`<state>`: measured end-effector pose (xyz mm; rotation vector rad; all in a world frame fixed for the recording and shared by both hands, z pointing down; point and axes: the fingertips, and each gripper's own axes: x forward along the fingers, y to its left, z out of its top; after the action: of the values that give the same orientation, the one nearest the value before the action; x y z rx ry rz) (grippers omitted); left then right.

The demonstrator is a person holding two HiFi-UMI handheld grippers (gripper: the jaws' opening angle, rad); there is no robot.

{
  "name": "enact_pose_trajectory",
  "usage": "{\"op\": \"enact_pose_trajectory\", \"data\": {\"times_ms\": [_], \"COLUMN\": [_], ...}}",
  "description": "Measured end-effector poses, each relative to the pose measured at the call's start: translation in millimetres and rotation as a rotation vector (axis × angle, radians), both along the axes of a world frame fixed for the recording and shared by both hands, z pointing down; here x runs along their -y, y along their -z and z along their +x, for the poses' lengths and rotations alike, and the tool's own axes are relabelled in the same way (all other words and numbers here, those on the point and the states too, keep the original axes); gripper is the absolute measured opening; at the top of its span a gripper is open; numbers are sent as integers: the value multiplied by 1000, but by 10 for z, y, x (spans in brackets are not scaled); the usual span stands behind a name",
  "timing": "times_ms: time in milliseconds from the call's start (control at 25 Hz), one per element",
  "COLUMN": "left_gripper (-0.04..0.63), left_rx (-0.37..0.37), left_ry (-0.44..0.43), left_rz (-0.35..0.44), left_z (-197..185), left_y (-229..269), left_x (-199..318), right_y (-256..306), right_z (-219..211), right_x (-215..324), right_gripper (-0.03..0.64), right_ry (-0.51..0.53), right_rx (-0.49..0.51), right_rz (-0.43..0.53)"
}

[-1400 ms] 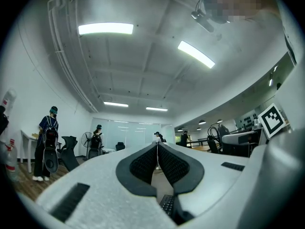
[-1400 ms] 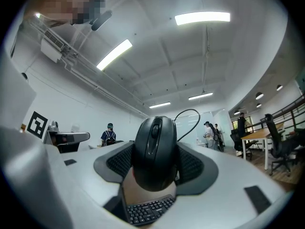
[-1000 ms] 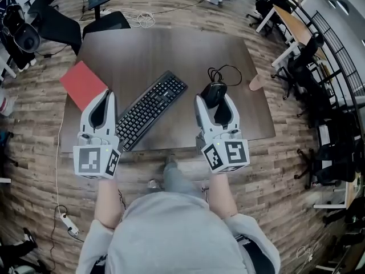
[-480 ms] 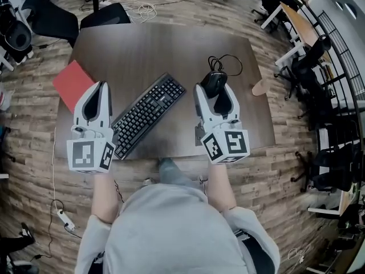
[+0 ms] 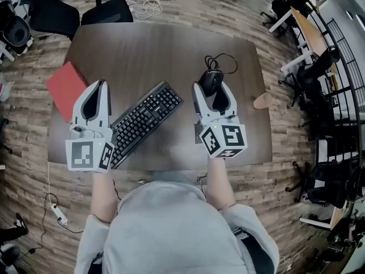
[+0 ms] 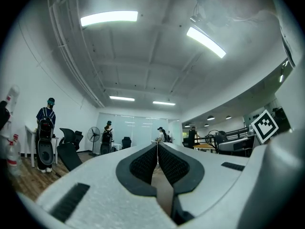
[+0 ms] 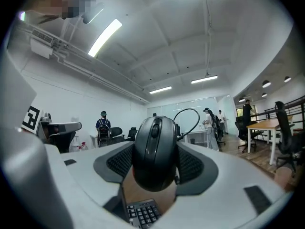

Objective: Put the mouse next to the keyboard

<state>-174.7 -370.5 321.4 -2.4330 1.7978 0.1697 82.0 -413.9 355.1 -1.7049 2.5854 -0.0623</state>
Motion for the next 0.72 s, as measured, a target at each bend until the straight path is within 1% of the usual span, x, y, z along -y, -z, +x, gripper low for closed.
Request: {"op": "enact_pose_trajectory", "data": {"times_ms": [200, 360, 720], "left_gripper": [12, 12, 12], "left_rx": [1, 14, 25], "left_ry": [41, 74, 154], "left_rz": [-3, -9, -73], "left_z": [40, -15, -196], "left_y": [-55, -118, -327], "left_x": [122, 184, 267], "right_y": [-242, -508, -1356], "right_z": [71, 84, 126], "right_x": [358, 620, 1126], "right_gripper": [250, 250, 250], "right_ry": [38, 55, 64], "right_rx": [-28, -61, -153], "right_rz": [-62, -126, -331]}}
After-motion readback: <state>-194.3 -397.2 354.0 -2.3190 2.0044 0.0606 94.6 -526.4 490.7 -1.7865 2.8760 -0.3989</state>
